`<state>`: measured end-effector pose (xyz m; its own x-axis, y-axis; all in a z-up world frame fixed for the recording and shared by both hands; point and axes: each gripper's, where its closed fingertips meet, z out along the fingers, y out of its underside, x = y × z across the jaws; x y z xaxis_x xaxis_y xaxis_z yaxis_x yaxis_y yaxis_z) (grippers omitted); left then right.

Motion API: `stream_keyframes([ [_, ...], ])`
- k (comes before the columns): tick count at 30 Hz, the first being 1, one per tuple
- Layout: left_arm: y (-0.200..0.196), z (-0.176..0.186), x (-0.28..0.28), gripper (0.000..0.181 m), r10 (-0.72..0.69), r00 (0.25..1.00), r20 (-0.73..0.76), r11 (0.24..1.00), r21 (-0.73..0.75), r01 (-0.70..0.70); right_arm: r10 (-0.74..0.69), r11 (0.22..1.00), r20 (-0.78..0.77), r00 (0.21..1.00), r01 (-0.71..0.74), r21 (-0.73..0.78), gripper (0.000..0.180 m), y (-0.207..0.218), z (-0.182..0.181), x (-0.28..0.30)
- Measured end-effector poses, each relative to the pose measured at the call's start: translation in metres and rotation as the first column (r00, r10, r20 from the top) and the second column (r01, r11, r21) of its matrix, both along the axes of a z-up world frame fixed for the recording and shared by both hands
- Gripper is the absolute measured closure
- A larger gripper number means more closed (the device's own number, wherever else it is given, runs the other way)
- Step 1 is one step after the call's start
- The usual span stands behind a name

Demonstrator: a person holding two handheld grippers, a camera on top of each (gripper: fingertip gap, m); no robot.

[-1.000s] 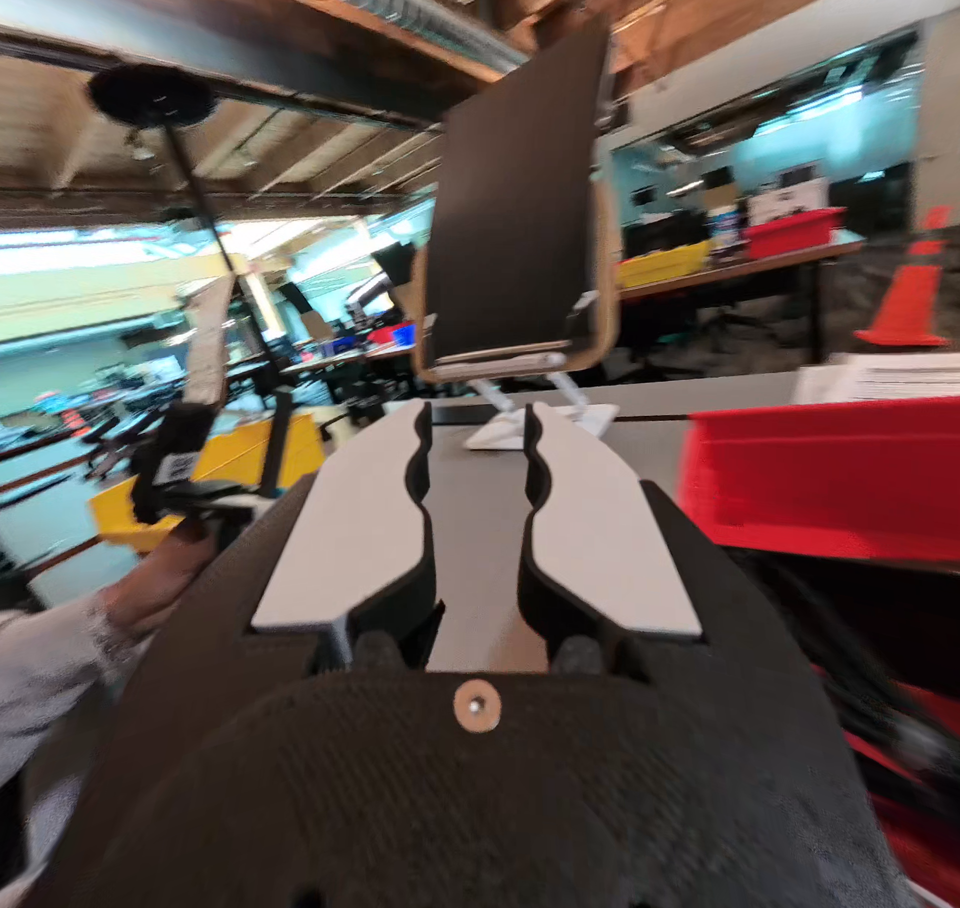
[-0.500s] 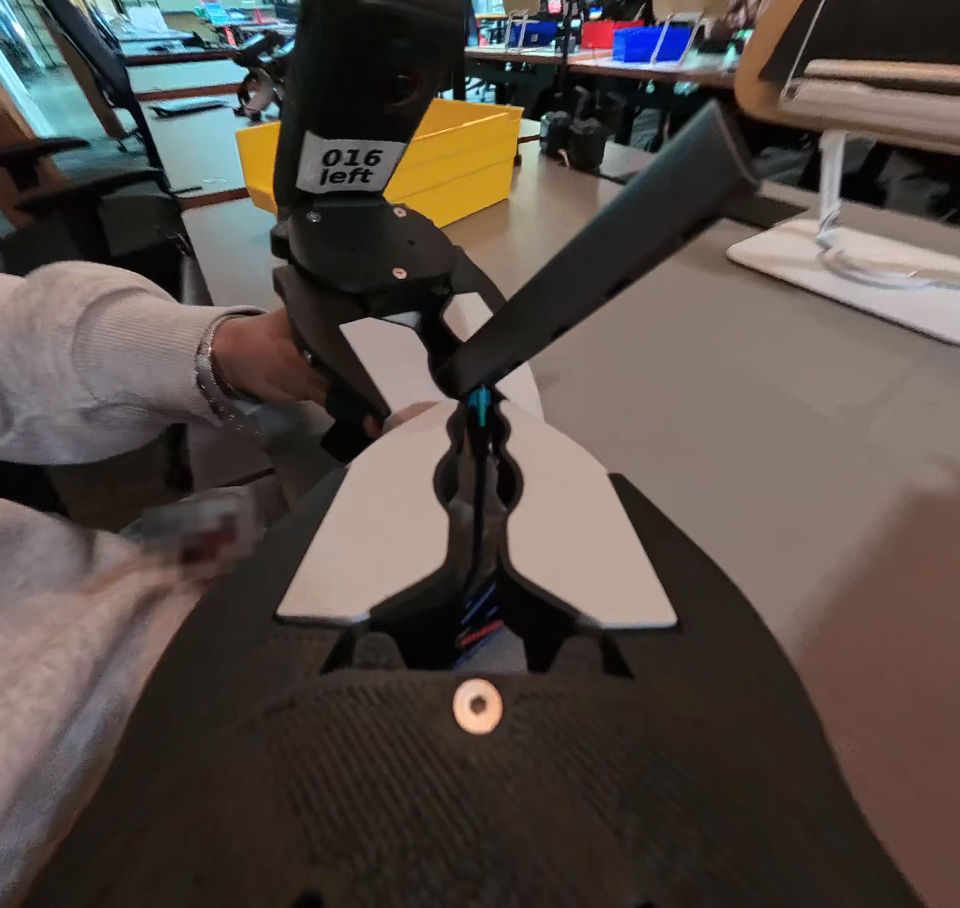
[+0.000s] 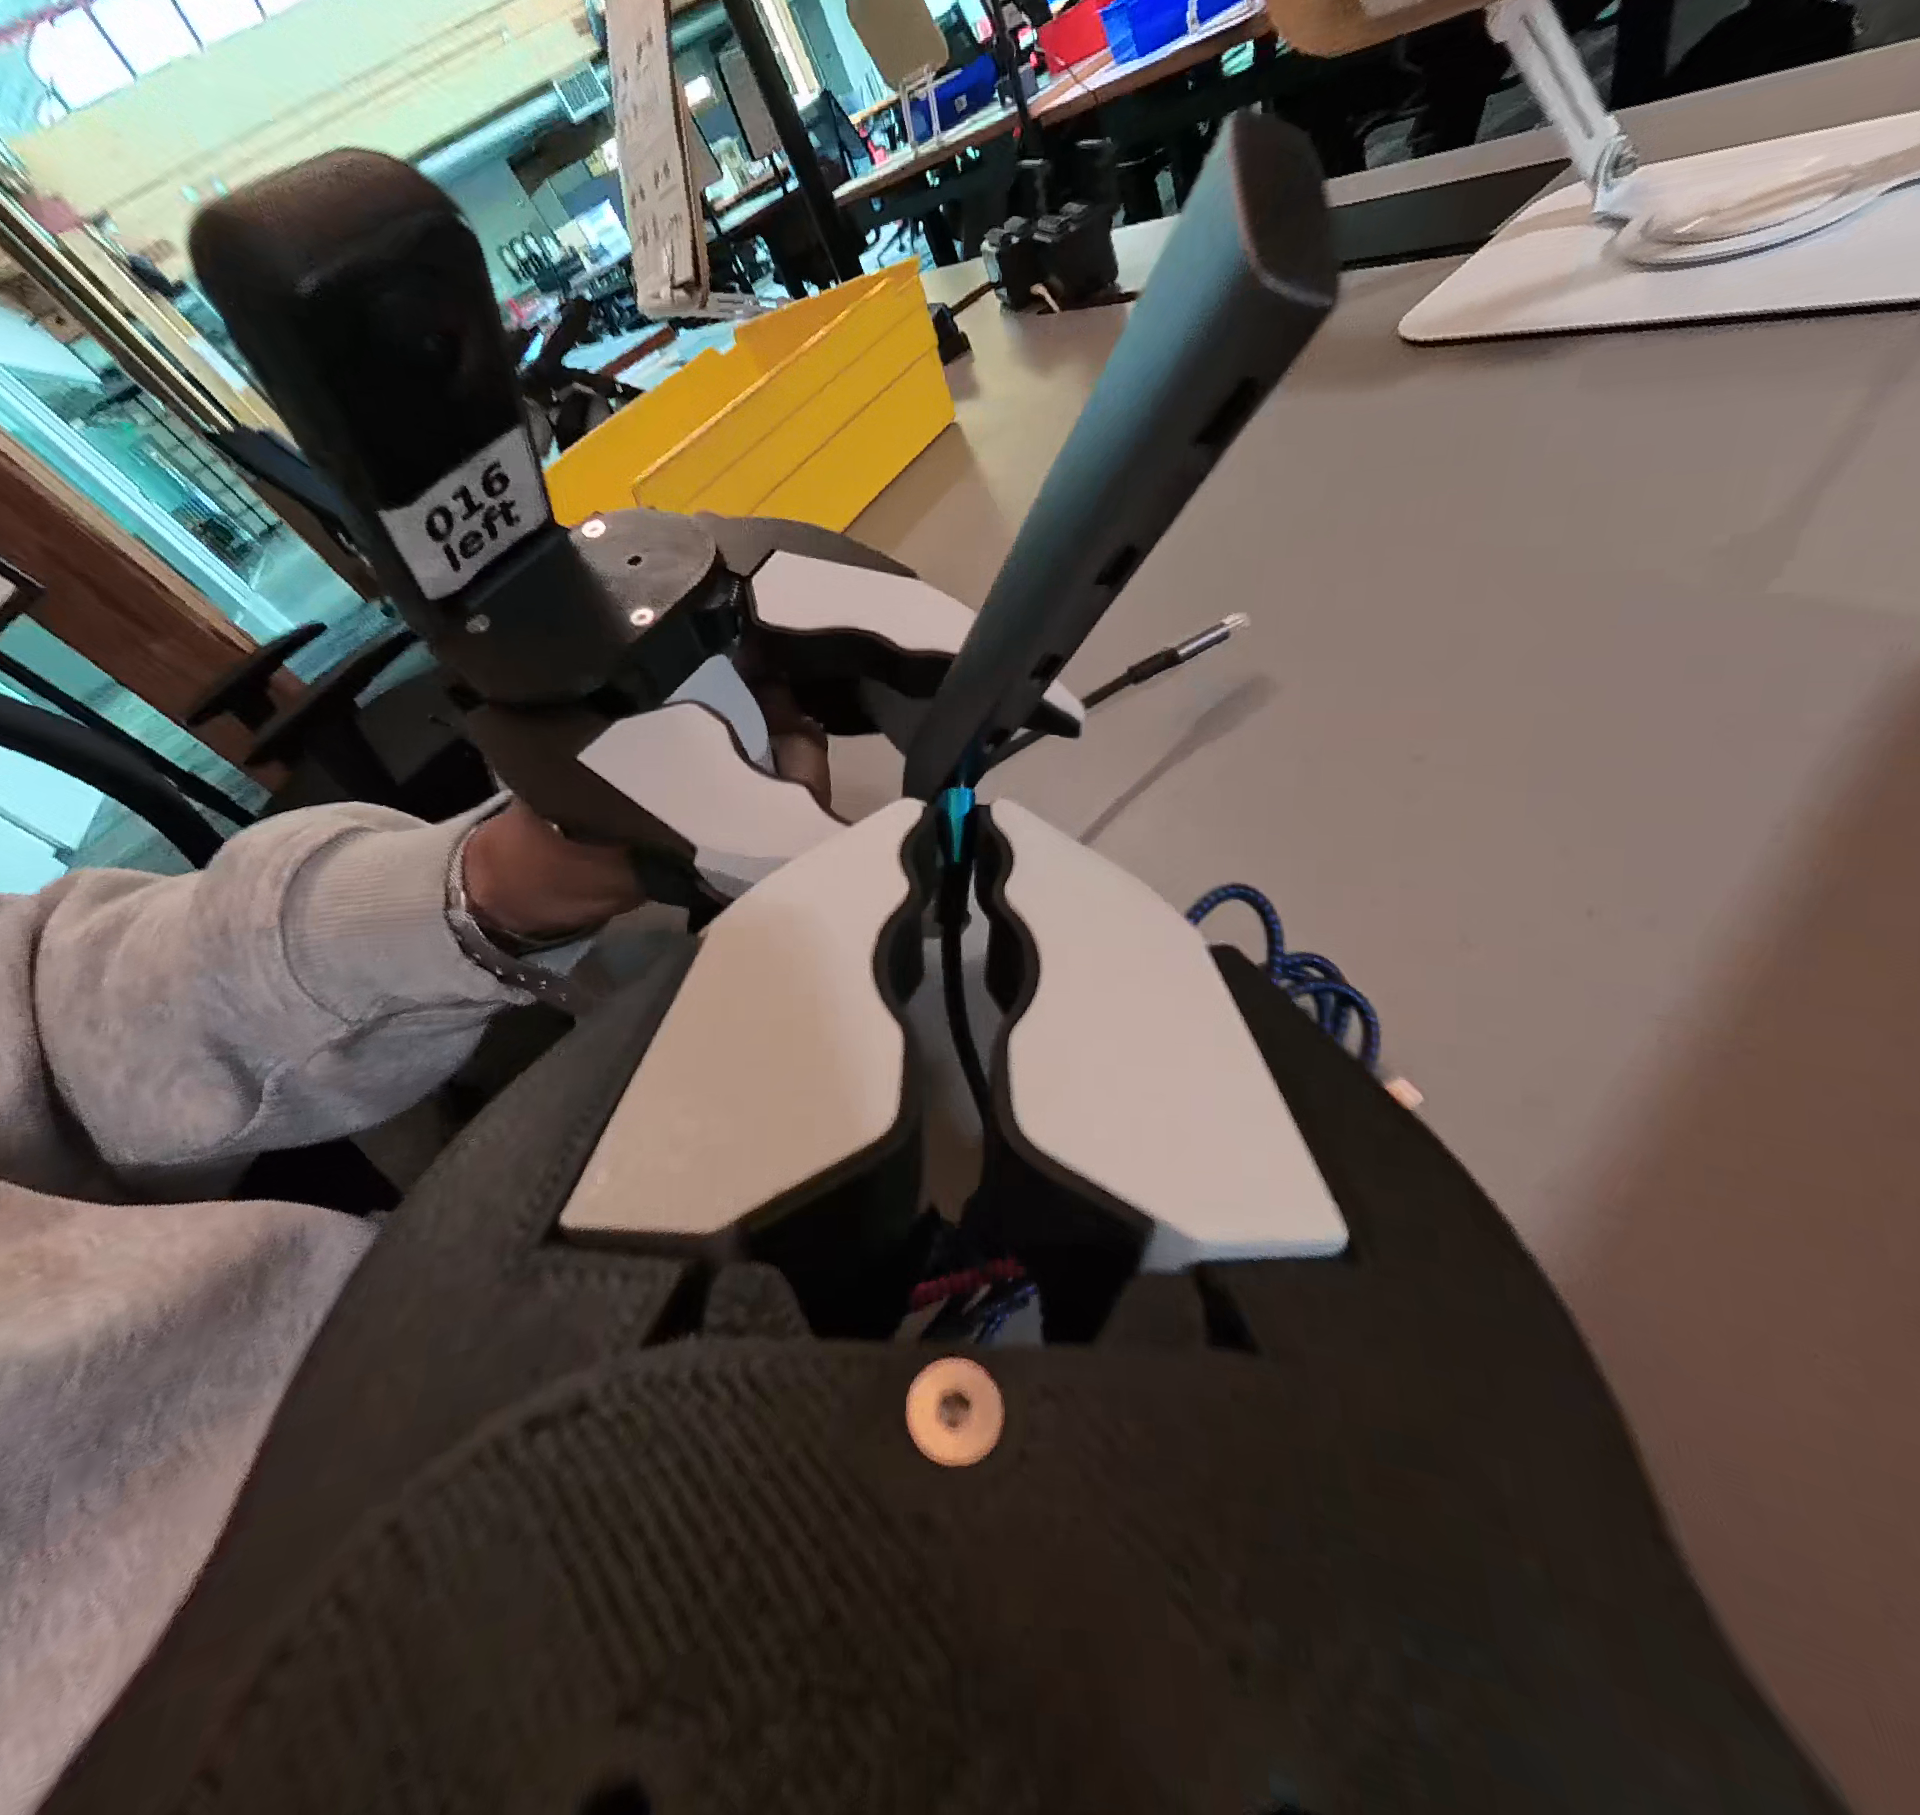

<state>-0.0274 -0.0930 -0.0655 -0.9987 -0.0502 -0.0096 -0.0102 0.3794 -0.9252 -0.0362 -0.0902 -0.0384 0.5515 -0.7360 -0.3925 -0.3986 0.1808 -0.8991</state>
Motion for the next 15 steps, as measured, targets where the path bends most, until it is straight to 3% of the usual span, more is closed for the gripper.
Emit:
stream_keyframes([
  [3,-0.002,-0.008,0.005,0.128,0.057,0.994,0.092,0.996,0.068,-0.064,0.017,0.995,0.018,1.0,-0.016,-0.097,0.173,0.011,-0.005,-0.003],
  [8,-0.001,-0.011,0.006,0.144,0.075,0.98,0.183,0.989,0.11,-0.096,-0.007,0.969,0.079,0.997,0.027,-0.247,0.173,0.019,-0.004,-0.005],
  [12,-0.004,-0.004,0.001,0.144,0.073,0.978,0.197,0.995,0.058,-0.086,-0.009,0.971,0.075,0.997,0.027,-0.238,0.174,0.024,-0.003,-0.007],
  [15,-0.005,-0.001,-0.001,0.154,0.066,0.975,0.21,0.996,0.05,-0.078,-0.014,0.98,0.075,0.997,0.028,-0.195,0.174,0.024,0.0,-0.007],
])
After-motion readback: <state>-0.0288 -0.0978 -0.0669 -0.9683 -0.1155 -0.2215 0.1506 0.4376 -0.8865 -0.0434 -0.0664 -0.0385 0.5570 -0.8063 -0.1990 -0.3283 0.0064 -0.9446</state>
